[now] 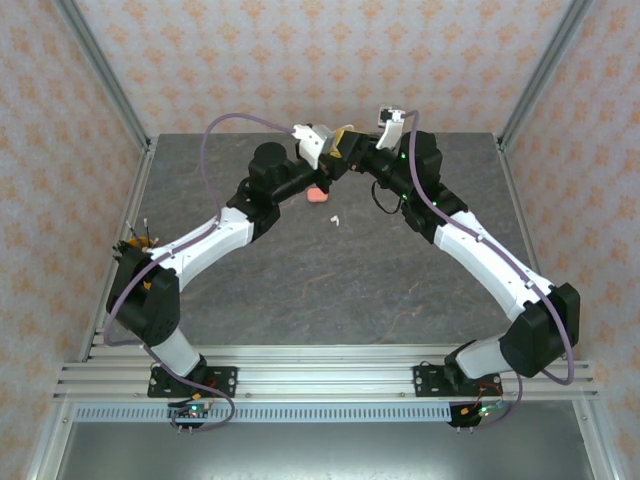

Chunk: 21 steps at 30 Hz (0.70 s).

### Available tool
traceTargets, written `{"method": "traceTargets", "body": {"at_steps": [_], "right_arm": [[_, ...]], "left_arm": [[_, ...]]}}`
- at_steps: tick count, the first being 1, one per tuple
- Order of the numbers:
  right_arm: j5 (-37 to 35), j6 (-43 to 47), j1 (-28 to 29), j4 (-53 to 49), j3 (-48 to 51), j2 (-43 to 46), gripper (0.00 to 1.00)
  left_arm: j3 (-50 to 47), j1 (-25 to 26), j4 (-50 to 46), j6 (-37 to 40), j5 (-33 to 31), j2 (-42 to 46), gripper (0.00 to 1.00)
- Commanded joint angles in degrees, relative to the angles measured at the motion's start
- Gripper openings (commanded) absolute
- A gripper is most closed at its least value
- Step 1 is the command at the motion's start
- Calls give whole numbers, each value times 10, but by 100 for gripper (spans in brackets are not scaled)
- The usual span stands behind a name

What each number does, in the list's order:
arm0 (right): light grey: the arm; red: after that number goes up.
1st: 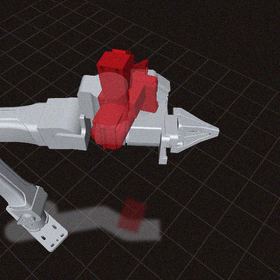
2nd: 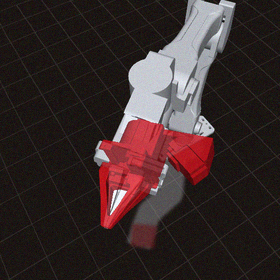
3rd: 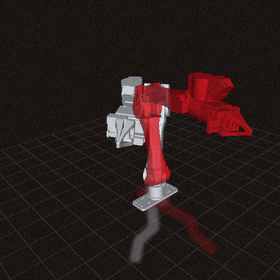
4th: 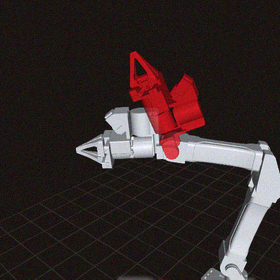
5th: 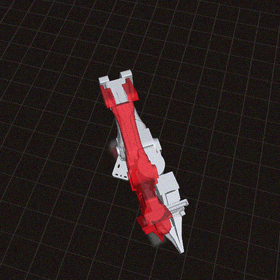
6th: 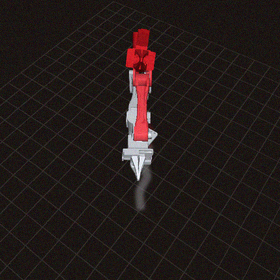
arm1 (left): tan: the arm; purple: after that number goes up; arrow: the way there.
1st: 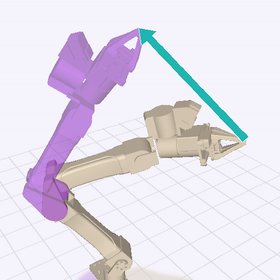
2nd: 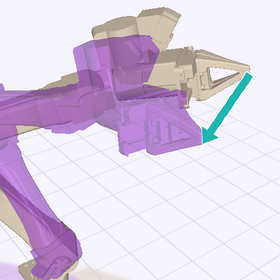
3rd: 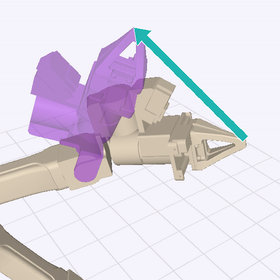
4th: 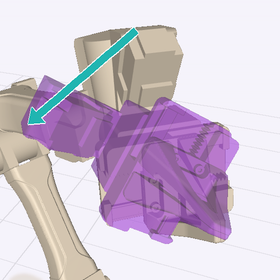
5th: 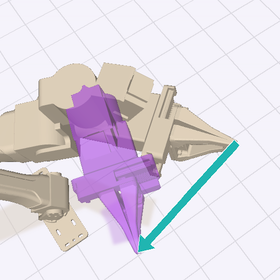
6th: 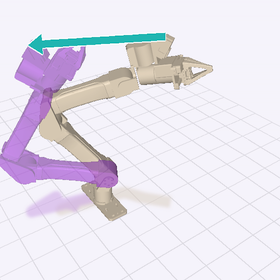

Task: Insert the wireless bluetooth earbuds into the charging case

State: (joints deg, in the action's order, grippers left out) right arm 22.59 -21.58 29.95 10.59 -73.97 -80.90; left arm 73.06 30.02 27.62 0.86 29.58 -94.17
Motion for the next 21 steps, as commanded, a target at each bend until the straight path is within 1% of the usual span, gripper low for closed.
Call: {"method": "traceTargets", "body": {"at_steps": [1, 10, 21], "right_arm": [[11, 18, 2, 14, 9, -1, 22], [-11, 34, 6, 29, 42, 8, 22], [-7, 52, 7, 27, 61, 19, 22]], "left_arm": [[28, 10, 37, -17, 18, 0, 0], [36, 9, 56, -43, 18, -3, 0], [45, 10, 55, -47, 8, -4, 0]]}}
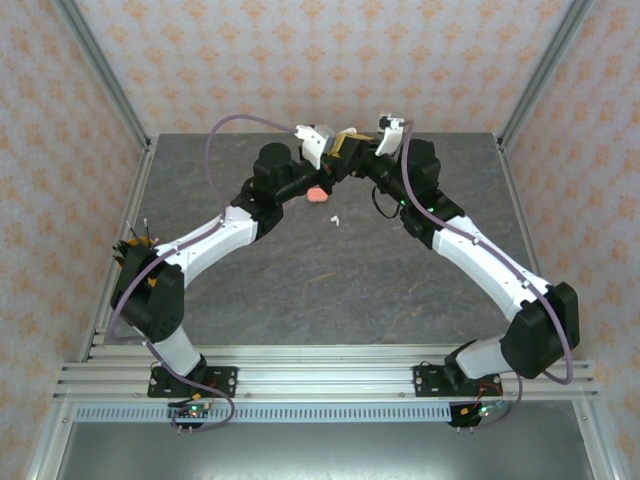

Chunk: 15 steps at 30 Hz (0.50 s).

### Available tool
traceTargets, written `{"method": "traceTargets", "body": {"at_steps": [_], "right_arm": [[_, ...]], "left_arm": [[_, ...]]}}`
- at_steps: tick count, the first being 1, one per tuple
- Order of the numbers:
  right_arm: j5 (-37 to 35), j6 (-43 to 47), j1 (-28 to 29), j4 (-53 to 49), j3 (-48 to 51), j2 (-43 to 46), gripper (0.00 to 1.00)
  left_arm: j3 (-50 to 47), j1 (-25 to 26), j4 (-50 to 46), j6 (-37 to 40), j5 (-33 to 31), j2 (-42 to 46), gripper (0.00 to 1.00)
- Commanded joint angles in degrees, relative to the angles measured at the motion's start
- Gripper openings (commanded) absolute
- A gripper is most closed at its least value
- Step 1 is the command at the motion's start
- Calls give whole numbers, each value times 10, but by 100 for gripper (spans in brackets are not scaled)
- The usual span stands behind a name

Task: Insert the wireless bluetooth earbuds into the charging case

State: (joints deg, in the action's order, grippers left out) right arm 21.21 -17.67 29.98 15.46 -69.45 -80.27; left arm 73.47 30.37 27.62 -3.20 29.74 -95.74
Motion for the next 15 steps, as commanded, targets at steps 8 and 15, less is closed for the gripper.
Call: {"method": "traceTargets", "body": {"at_steps": [8, 15], "right_arm": [[14, 22, 7, -29, 30, 24, 21], [12, 29, 7, -38, 36, 31, 21]], "left_arm": [[49, 6, 51, -3, -5, 11, 0], [53, 6, 44, 1, -5, 10, 0]]}}
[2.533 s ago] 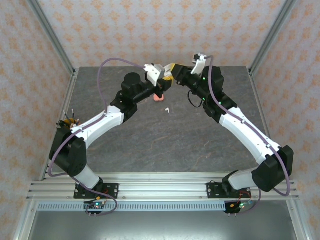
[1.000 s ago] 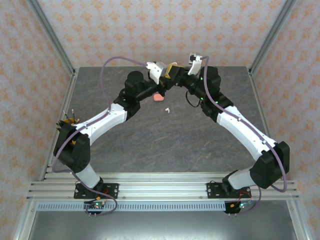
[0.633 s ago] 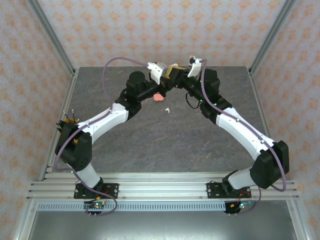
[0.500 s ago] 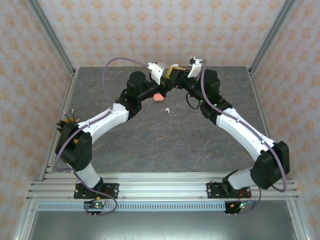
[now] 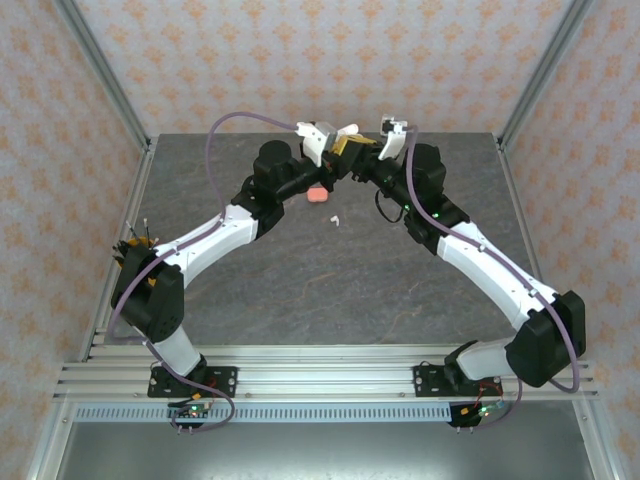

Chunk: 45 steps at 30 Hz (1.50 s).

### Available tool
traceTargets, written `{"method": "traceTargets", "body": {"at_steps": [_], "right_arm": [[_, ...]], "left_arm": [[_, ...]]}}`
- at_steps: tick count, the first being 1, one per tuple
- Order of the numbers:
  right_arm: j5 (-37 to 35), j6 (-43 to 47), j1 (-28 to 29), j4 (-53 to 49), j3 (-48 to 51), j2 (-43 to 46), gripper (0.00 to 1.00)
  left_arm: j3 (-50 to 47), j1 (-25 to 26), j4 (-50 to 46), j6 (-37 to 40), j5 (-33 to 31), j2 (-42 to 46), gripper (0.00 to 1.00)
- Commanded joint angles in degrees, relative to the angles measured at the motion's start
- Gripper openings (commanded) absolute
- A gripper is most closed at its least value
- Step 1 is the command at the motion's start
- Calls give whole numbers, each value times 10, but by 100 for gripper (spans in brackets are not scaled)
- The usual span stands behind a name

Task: Insert the wireless bluetooth earbuds into the charging case

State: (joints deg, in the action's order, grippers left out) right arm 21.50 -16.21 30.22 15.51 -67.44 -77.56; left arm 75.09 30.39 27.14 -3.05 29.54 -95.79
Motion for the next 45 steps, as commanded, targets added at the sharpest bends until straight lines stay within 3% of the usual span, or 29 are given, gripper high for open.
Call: {"method": "traceTargets", "body": {"at_steps": [1, 7, 19, 38, 45], "right_arm": [[9, 15, 5, -42, 15, 5, 21], [1, 20, 5, -52, 8, 1, 23], [-25, 2, -7, -61, -16, 1, 39], [-30, -52, -25, -67, -36, -15, 43], [-16, -81, -27, -70, -43, -15, 51]], "left_arm": [[37, 6, 49, 1, -2, 10, 0], [32, 6, 49, 2, 2, 12, 0], [13, 12, 33, 15, 10, 14, 0], [-32, 21, 39, 20, 7, 20, 0], [-52, 21, 52, 19, 3, 17, 0]]}}
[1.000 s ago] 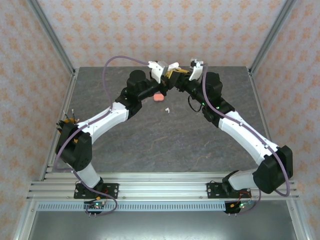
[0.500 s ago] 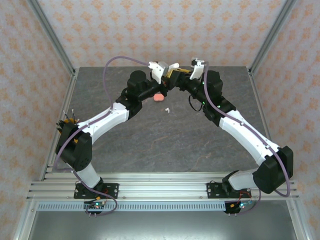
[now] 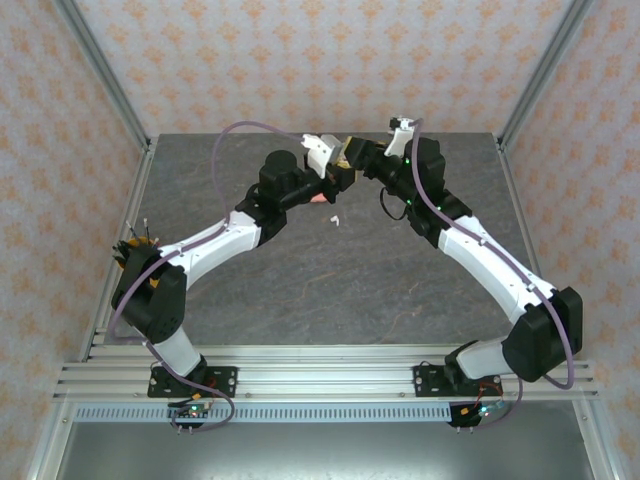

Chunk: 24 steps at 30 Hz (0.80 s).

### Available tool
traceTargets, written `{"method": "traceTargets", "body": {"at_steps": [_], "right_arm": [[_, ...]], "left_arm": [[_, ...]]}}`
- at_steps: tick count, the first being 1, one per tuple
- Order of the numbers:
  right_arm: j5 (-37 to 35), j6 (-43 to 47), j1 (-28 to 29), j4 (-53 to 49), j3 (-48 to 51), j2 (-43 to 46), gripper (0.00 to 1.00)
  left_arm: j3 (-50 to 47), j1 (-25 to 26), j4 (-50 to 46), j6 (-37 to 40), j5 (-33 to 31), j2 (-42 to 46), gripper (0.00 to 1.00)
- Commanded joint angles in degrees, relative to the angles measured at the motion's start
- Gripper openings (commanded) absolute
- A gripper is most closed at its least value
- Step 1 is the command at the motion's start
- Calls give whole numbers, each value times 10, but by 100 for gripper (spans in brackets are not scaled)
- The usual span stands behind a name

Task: Insert the wireless bluetooth earbuds into the charging case

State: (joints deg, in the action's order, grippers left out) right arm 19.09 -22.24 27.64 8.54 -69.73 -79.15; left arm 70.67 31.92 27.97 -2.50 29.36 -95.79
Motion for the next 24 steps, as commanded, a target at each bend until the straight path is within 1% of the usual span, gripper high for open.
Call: {"method": "traceTargets", "body": {"at_steps": [1, 5, 7, 11, 15, 18, 24], "right_arm": [[7, -24, -2, -4, -21, 2, 52], [2, -45, -7, -23, -22, 17, 57], [-1, -50, -8, -43, -25, 27, 57], [-2, -39, -8, -112, -32, 47, 57], [11, -37, -8, -213, -49, 54, 57], [22, -70, -9, -262, -46, 58, 57], [30, -150, -8, -287, -17, 73, 56]], "left_arm": [[-13, 6, 46, 14, 3, 17, 0], [-40, 6, 66, 22, -2, 18, 0], [-54, 5, 75, 31, -1, 21, 0], [-76, 5, 67, 70, 11, 27, 0], [-88, 6, 33, 110, 20, 32, 0], [-101, 4, 29, 124, 17, 33, 0], [-121, 2, 54, 115, 12, 26, 0]]}}
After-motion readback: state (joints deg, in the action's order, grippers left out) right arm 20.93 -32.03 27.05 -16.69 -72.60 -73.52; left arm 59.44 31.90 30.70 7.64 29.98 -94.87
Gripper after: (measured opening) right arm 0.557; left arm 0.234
